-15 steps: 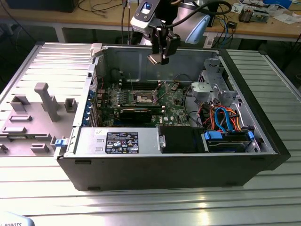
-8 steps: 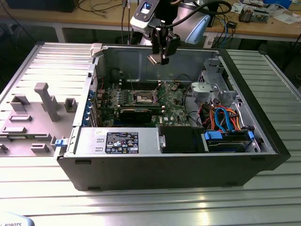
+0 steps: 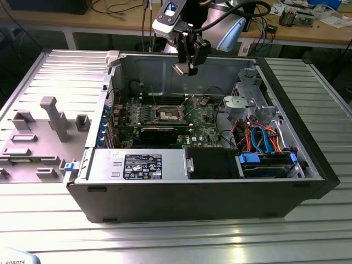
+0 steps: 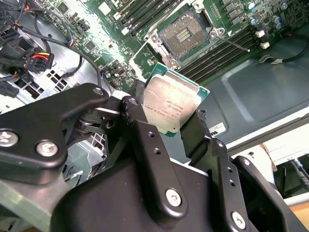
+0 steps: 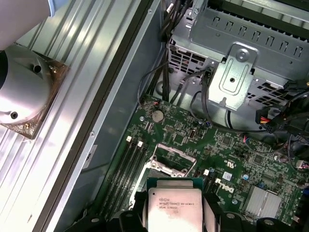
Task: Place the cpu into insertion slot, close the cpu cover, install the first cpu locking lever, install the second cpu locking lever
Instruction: 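Place the cpu into insertion slot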
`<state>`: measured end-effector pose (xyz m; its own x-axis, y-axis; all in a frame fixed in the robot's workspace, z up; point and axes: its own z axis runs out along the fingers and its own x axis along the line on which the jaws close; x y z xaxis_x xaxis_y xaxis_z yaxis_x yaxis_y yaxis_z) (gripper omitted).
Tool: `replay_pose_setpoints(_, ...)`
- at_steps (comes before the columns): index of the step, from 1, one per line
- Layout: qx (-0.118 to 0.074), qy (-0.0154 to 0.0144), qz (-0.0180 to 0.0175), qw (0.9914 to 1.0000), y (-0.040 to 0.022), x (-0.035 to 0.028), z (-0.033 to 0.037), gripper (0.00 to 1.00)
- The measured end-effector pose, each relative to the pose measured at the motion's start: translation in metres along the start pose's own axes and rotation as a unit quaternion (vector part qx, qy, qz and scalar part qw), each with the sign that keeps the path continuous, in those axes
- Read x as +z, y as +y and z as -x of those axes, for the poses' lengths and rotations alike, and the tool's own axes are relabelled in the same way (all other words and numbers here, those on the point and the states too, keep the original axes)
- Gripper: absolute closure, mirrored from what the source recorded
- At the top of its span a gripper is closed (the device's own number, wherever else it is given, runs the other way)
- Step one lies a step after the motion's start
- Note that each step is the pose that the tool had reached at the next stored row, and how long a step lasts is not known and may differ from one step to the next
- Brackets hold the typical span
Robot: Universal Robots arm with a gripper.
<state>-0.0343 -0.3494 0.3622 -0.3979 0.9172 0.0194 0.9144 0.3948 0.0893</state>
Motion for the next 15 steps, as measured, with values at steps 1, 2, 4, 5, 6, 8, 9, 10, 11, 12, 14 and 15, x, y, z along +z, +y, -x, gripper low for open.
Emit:
replay_pose_setpoints(1, 0.000, 0.0000, 0.0000, 1.00000, 0.0000, 0.0000, 0.0000, 0.46)
replay_pose_setpoints(2, 0.002, -0.0003, 0.0000, 1.00000, 0.0000, 0.0000, 0.0000, 0.46)
replay_pose_setpoints(4, 0.011, -0.0010, 0.0002, 0.99994, 0.0000, 0.0000, 0.0000, 0.46)
replay_pose_setpoints(5, 0.021, -0.0019, 0.0004, 0.99978, 0.0000, 0.0000, 0.0000, 0.46)
replay_pose_setpoints(6, 0.034, -0.0031, 0.0007, 0.99941, 0.0000, 0.0001, 0.0000, 0.46)
replay_pose_setpoints(8, 0.046, -0.0041, 0.0009, 0.99894, 0.0000, 0.0001, 0.0000, 0.46)
replay_pose_setpoints(9, 0.054, -0.0048, 0.0010, 0.99855, 0.0000, 0.0001, 0.0000, 0.46)
replay_pose_setpoints(10, 0.056, -0.0050, 0.0011, 0.99840, 0.0000, 0.0001, 0.0000, 0.46)
replay_pose_setpoints(11, 0.056, -0.0051, 0.0011, 0.99839, 0.0000, 0.0001, 0.0000, 0.46)
replay_pose_setpoints(12, 0.057, -0.0051, 0.0011, 0.99838, 0.0000, 0.0001, 0.0000, 0.46)
replay_pose_setpoints(14, 0.057, -0.0051, 0.0011, 0.99838, 0.0000, 0.0001, 0.0000, 0.46)
replay_pose_setpoints(15, 0.057, -0.0051, 0.0011, 0.99838, 0.0000, 0.0001, 0.0000, 0.46)
